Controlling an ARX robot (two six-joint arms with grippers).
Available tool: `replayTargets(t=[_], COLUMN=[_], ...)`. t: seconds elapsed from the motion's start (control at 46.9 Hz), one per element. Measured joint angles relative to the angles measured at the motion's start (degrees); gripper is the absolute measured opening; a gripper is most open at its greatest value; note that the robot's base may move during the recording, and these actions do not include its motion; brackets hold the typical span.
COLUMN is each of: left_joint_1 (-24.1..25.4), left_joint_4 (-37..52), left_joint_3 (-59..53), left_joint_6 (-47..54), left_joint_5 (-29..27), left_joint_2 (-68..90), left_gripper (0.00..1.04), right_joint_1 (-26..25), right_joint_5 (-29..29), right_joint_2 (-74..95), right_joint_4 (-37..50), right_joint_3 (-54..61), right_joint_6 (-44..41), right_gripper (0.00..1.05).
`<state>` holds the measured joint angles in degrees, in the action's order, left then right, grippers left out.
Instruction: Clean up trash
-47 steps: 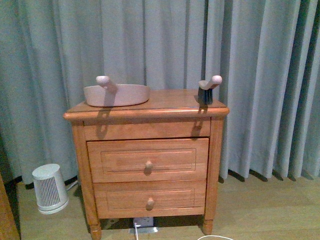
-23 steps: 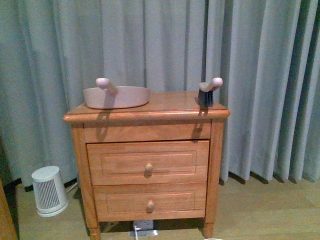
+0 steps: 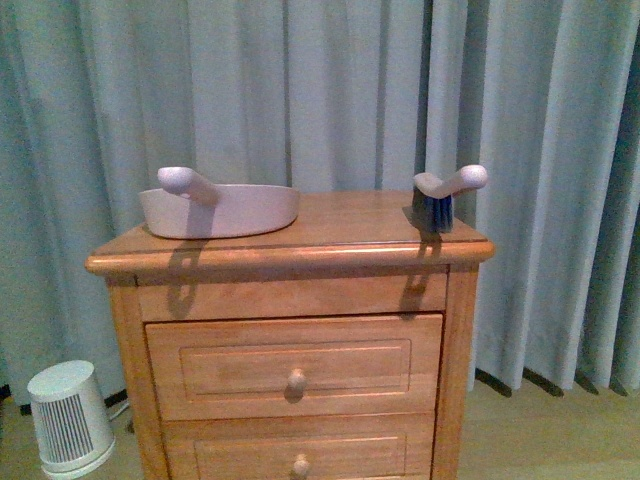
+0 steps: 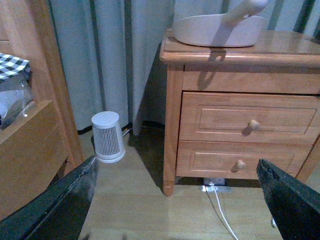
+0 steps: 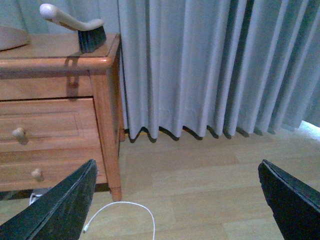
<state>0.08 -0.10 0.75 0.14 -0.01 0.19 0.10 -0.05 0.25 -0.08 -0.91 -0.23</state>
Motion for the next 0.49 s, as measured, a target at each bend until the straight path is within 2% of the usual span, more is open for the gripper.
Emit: replayTargets(t=[0.491], left_joint_1=[0.0], left_joint_4=[0.0], left_joint_3=[0.0], left_joint_6=[0.0], left_joint_5=[0.0], left_joint_2=[0.0], left_gripper=[0.97], right_joint_1=[0.0], right_joint_5=[0.0], right_joint_2=[0.0], right_joint_4=[0.0], right_joint_3=[0.0], right_joint_6=[0.0], right_gripper=[0.97])
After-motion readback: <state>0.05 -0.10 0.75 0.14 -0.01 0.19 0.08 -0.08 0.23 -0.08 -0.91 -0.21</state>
